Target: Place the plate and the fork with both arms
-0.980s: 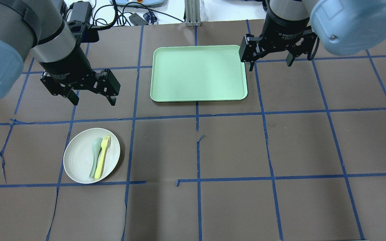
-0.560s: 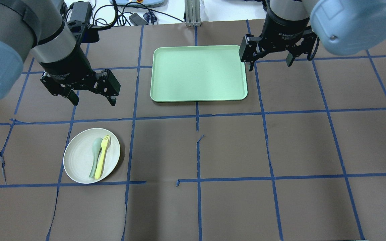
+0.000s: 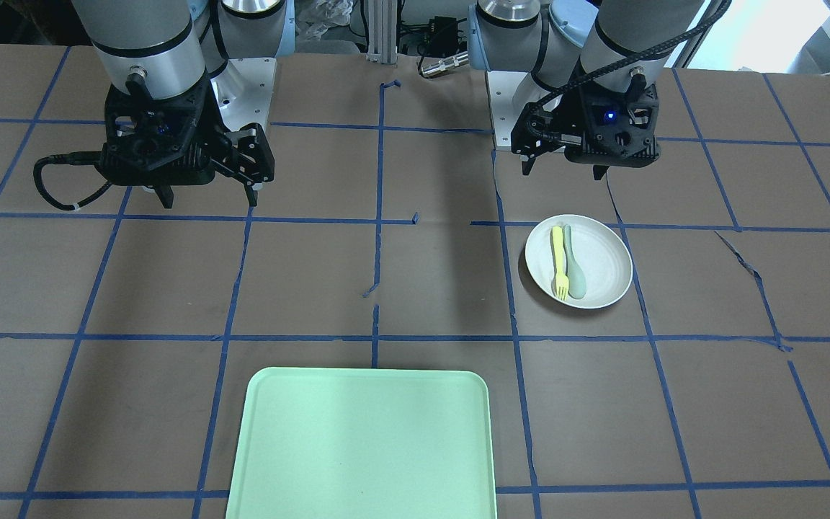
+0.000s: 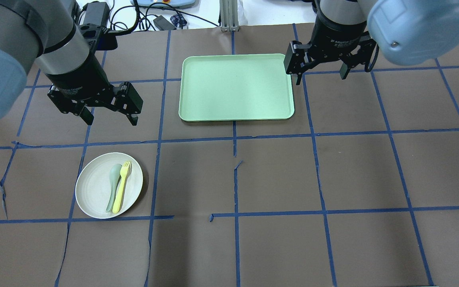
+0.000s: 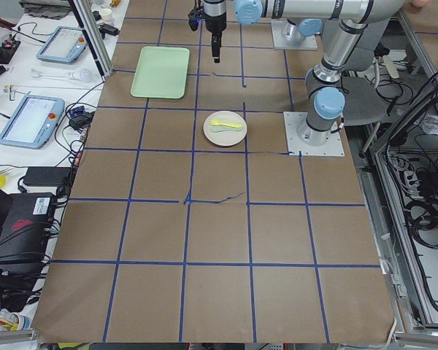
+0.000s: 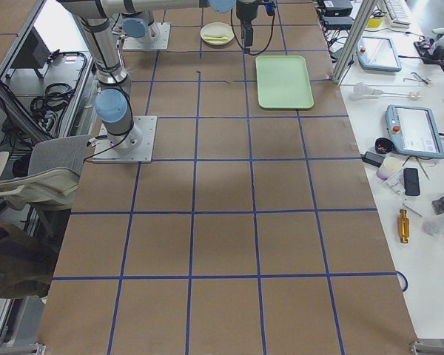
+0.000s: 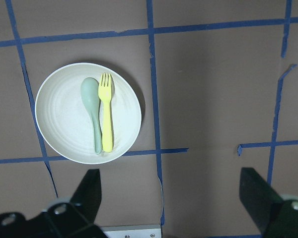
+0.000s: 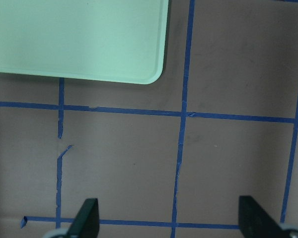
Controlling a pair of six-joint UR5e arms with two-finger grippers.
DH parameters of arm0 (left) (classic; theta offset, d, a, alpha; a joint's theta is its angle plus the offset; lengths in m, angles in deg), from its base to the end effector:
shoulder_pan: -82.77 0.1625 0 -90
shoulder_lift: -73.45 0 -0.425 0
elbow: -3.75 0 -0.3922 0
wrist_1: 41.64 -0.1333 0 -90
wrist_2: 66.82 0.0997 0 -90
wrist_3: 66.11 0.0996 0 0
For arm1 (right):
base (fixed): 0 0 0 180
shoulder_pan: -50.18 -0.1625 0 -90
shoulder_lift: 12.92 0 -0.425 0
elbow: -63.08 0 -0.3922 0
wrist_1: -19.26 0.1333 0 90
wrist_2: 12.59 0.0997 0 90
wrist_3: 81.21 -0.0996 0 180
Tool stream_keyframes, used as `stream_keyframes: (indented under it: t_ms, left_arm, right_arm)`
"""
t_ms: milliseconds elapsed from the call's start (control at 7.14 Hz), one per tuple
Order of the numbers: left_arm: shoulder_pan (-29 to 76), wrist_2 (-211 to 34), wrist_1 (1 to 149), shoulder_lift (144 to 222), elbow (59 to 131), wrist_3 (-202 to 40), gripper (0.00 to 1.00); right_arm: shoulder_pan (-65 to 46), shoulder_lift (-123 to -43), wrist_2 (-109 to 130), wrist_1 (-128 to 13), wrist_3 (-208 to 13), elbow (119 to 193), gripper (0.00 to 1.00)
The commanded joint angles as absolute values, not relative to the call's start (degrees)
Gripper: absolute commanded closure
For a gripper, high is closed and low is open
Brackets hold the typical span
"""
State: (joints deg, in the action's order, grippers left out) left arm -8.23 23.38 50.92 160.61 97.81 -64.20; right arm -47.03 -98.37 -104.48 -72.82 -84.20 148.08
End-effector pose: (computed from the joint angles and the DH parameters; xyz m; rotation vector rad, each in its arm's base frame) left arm -0.1410 -0.4616 0.4727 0.0798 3.1359 0.1036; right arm 0.1955 -0.5094 0.4942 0.1134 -3.1097 0.0730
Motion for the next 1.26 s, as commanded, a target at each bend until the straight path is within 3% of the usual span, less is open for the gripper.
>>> stream_keyframes:
  t_ms: [0, 560, 1120]
  left_arm:
    - [-8.20, 23.44, 50.47, 160.20, 97.80, -64.27, 0.00]
    - [-6.27, 23.53, 49.86, 161.08, 98.15, -64.35, 0.00]
    - [9.69, 22.83, 49.33, 163.54, 103.76, -56.18, 0.00]
  right_arm:
    - [-47.03, -98.26, -104.52, -72.84, -84.20, 148.07, 0.00]
    - [-47.12, -97.56, -104.69, -74.41, -84.29, 148.07, 0.00]
    - [-47.03, -97.73, -104.78, -74.34, -84.29, 148.16, 0.00]
